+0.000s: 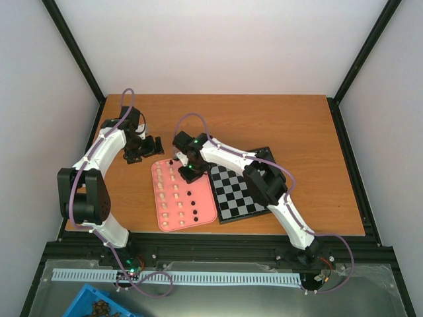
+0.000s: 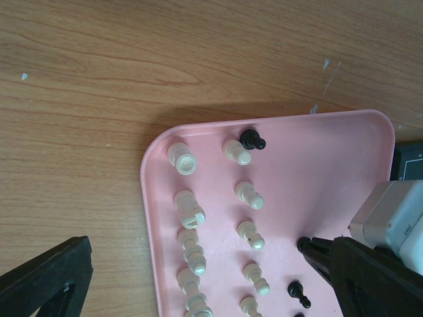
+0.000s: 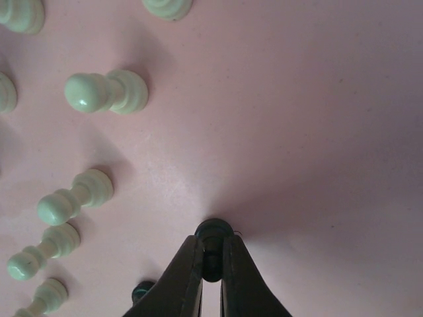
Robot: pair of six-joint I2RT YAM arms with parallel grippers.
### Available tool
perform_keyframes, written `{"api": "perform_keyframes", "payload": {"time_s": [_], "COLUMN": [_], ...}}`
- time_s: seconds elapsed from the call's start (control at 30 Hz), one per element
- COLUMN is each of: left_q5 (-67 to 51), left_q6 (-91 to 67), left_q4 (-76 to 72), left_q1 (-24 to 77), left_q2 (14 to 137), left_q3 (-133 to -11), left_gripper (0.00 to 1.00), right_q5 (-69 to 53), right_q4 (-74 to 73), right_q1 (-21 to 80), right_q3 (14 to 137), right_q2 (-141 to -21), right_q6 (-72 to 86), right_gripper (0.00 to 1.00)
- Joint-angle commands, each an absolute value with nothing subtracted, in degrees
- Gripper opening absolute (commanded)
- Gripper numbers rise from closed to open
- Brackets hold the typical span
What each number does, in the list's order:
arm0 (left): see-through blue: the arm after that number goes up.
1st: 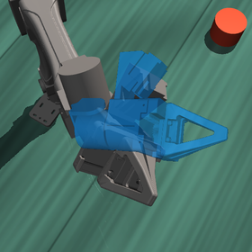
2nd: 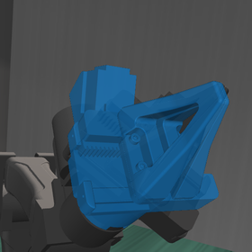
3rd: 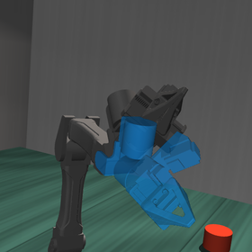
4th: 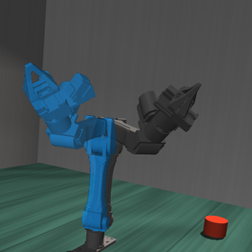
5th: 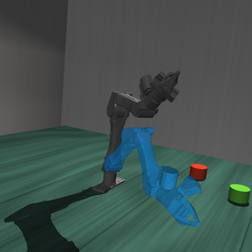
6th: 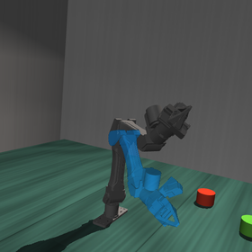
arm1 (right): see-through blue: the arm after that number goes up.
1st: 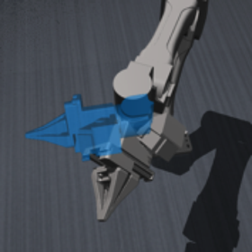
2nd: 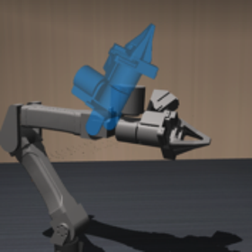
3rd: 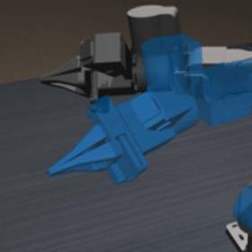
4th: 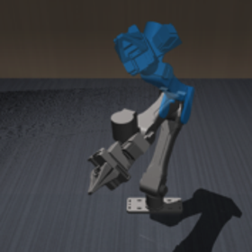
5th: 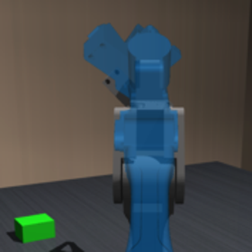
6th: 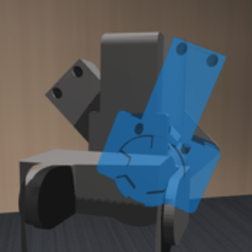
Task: Set up the chess pieces on the board
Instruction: Pick up the chess piece from the storage box, then place the chess piece on the chessboard.
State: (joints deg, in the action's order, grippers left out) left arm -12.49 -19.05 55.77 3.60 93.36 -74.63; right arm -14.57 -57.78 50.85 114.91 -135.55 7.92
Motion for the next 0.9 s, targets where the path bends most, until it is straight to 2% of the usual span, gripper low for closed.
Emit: {"api": "perform_keyframes", "payload": {"time_s": [0.0, 0.27, 0.57, 0.87], "left_q5": [-13.1, -13.09, -13.36, -13.0], "left_q6": [-19.24, -19.16, -19.3, -19.32], "left_q4": [56.05, 55.99, 56.02, 56.15], "left_q1": [3.87, 3.92, 3.87, 3.9], "left_q2": [92.15, 92.1, 92.29, 92.61], "left_q3": [-75.28, -75.26, -75.65, -75.58], "left_gripper": [1.0, 1.0, 1.0, 1.0], "right_q5": [-10.94, -7.54, -4.95, -3.08], "right_q4": [-58.8, -59.04, -54.63, -52.42], "right_q1": [51.09, 45.89, 29.8, 21.53], "right_q3": [116.34, 111.64, 87.18, 78.33], "right_q2": [-135.15, -125.29, -108.28, -105.31], "right_q6": [7.47, 9.94, 11.11, 8.9], "right_gripper": [0.03, 0.03, 0.03, 0.03]}}
